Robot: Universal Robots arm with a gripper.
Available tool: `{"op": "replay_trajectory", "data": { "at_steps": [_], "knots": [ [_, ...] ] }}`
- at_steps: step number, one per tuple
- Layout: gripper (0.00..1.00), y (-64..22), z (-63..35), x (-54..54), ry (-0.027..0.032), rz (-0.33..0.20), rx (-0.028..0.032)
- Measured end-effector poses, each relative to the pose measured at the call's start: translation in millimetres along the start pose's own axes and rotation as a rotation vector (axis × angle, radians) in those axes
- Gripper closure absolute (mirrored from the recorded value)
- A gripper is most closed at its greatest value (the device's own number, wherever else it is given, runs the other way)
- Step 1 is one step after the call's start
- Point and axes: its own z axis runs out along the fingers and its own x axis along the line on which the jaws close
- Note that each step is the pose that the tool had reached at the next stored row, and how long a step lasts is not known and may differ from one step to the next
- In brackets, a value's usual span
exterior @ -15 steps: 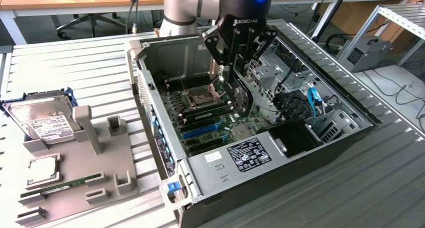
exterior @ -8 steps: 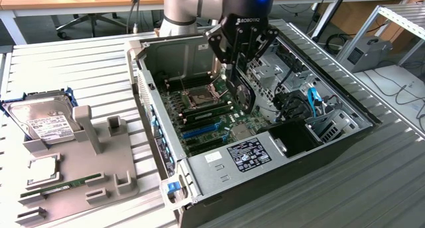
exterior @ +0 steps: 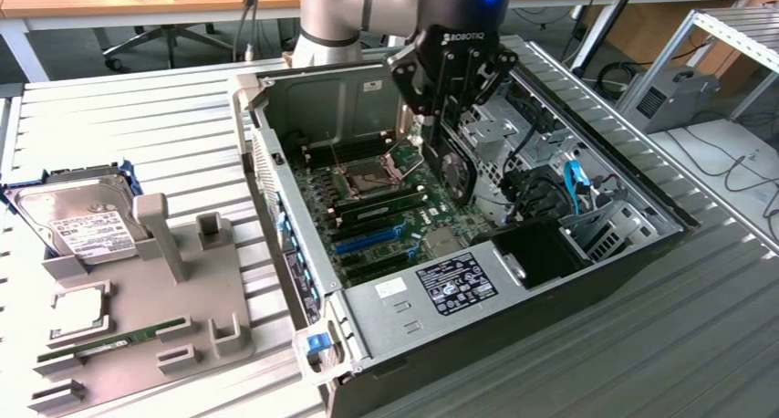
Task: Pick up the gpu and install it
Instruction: 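Pick up the gpu and move the gpu toward the slot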
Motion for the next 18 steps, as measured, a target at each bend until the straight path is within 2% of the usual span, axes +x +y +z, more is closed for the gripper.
{"op": "replay_trajectory", "data": {
  "at_steps": [12,18],
  "knots": [
    [0.74,8.6,3.1,-20.4,-0.0008,0.000,0.0097],
    [0.74,15.8,2.6,-22.3,-0.0009,-0.001,0.0112]
  ]
}}
